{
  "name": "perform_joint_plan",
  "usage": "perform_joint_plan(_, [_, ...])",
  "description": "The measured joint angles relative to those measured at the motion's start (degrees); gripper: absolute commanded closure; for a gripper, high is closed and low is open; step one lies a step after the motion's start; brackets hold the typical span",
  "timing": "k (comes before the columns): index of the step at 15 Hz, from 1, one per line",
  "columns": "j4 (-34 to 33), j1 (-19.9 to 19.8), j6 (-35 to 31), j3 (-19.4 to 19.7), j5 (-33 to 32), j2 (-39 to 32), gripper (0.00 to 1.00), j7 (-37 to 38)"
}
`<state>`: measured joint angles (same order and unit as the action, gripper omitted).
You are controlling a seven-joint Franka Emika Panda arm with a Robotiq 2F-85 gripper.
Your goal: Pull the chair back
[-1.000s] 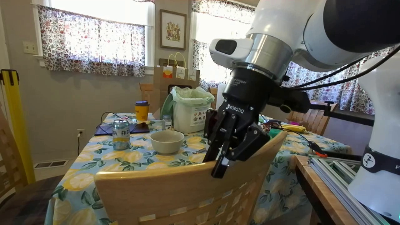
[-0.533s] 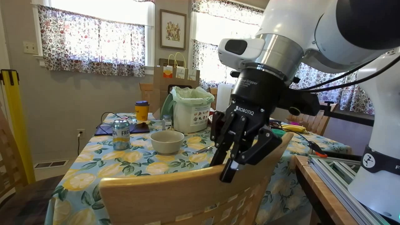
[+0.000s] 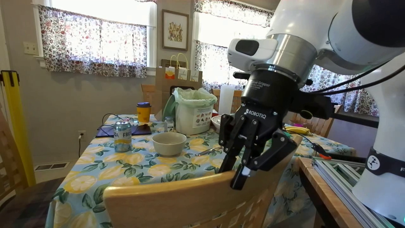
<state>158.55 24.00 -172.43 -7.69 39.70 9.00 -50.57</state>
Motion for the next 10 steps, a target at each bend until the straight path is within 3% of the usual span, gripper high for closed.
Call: perform_joint_plan(10, [0.9, 1.7, -0.1, 0.0, 1.8, 0.9, 0.93, -0.7])
